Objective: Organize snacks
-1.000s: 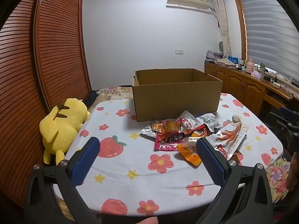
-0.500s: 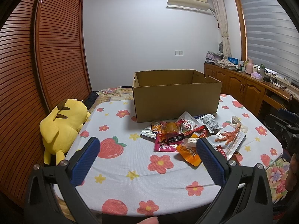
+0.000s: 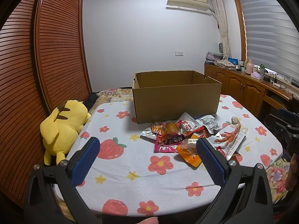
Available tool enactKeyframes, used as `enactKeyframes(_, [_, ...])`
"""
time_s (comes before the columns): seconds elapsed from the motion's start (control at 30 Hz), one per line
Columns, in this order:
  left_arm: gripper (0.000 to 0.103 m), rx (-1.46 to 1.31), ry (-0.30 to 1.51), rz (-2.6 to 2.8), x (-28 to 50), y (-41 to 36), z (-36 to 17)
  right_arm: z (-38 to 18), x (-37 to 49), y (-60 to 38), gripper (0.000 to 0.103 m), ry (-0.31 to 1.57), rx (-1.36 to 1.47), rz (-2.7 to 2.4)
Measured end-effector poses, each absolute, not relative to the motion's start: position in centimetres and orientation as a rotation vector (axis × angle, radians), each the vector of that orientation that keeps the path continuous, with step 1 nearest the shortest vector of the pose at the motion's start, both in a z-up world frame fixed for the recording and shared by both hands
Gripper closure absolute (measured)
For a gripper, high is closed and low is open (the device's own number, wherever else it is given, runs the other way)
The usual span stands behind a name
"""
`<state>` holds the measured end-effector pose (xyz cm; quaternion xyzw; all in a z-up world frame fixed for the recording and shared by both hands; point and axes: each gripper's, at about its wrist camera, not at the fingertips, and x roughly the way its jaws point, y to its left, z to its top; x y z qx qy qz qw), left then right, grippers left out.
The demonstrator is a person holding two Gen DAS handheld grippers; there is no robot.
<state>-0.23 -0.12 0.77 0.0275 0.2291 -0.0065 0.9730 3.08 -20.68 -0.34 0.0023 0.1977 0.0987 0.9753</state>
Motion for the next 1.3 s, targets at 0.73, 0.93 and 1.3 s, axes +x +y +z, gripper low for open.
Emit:
enactKeyframes(0.73, [0.0, 0.056, 0.457, -0.013, -0.26, -0.02, 1.06, -0.34, 2.93, -20.85, 0.0, 0.397, 0.005, 0.2])
enactKeyframes(0.93, [0.0, 0.057, 0.459, -0.016, -0.19, -0.06, 1.19, -0.06, 2.82, -20.76, 0.0, 0.397, 0.006, 0.201])
enactKeyframes(1.3, [0.0, 0.057, 0.481, -0.022, -0.02, -0.34, 0.29, -0.8, 3.14, -20.52, 0.0, 0.415, 0.005, 0.203])
